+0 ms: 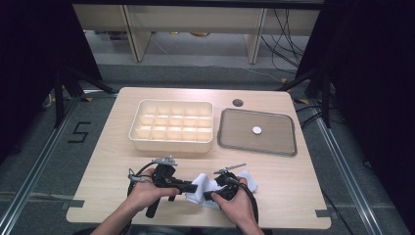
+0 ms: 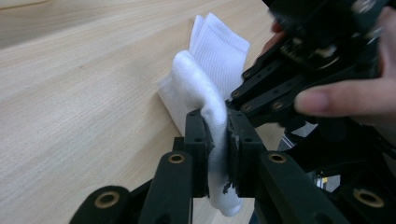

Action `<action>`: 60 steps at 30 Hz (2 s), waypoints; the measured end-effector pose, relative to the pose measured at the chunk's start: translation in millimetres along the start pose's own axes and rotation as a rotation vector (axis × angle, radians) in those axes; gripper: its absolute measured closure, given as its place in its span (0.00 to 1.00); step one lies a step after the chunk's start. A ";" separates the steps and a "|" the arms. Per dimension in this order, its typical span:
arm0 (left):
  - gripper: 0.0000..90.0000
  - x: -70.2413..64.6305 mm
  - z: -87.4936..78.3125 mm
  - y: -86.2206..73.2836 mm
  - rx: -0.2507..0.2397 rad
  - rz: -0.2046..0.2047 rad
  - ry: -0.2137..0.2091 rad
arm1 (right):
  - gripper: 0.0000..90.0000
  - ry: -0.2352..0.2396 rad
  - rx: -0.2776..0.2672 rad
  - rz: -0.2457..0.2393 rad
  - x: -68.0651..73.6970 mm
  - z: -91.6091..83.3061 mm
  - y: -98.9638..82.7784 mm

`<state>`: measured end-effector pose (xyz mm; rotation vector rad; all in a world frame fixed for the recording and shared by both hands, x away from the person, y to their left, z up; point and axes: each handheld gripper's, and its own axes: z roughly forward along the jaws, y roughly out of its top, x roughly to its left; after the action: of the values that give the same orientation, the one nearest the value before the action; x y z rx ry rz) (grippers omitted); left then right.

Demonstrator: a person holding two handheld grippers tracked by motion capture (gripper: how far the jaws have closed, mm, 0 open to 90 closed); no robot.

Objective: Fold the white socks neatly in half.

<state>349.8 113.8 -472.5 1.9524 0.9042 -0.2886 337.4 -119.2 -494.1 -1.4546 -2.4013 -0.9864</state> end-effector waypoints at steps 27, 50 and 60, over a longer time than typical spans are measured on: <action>0.88 0.4 -2.7 0.8 -0.003 -0.003 0.007 | 0.84 -0.273 -0.076 0.049 -100.7 -74.7 -5.1; 0.88 -5.0 -3.5 7.5 -0.023 0.002 0.033 | 0.94 -0.243 -0.048 0.073 -81.3 -64.2 -10.3; 0.88 -6.8 -2.7 9.2 -0.024 0.003 0.034 | 0.88 -0.243 -0.098 0.132 -72.7 -80.8 -5.2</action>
<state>351.0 110.1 -461.5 1.9414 0.9227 -0.2426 355.0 -223.2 -467.5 -1.8389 -2.4065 -0.9584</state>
